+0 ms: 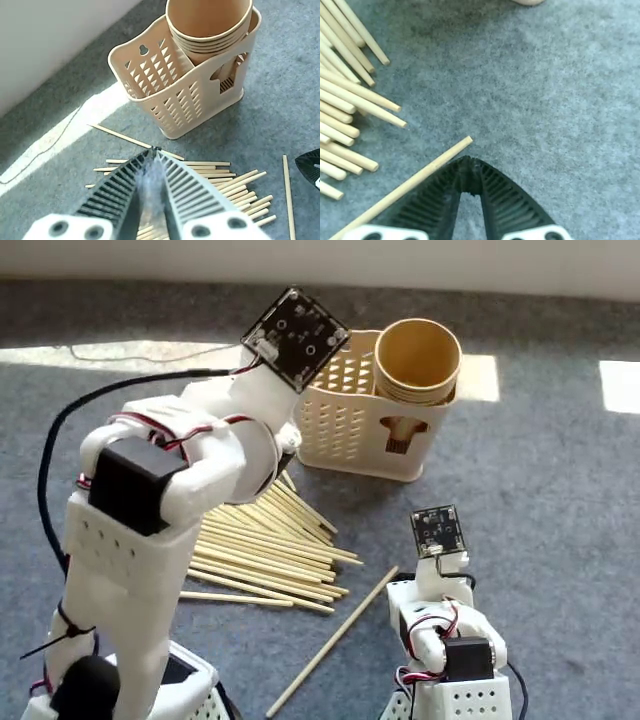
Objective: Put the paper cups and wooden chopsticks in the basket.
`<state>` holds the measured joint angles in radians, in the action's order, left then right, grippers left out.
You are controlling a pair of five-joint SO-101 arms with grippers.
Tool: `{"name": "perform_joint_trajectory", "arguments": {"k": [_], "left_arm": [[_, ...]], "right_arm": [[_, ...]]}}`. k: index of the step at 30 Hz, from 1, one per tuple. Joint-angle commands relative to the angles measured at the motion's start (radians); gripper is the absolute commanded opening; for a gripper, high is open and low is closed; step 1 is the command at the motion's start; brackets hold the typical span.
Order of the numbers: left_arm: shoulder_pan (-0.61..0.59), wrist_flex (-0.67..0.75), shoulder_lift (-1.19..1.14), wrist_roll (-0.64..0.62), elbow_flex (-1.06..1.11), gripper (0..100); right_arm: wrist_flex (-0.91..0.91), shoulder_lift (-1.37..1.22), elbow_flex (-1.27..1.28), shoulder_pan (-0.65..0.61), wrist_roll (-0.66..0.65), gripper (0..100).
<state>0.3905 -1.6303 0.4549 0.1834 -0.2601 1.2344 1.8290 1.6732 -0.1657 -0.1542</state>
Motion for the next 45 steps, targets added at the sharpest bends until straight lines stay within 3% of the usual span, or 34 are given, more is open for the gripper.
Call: {"name": "perform_joint_trajectory", "arguments": {"k": [1, 10, 42, 45], "left_arm": [[-0.033, 0.097, 0.16, -0.006, 0.156, 0], [-0.12, 0.27, 0.398, -0.008, 0.549, 1], [-0.148, 0.348, 1.003, -0.006, 1.191, 1], [-0.199, 0.387, 1.069, -0.006, 1.236, 1]], "right_arm": [[0.01, 0.005, 0.097, 0.01, 0.0, 0.5], [0.01, 0.005, 0.097, 0.01, 0.0, 0.5], [0.01, 0.005, 0.097, 0.01, 0.0, 0.5], [0.01, 0.005, 0.097, 0.01, 0.0, 0.5]]}}
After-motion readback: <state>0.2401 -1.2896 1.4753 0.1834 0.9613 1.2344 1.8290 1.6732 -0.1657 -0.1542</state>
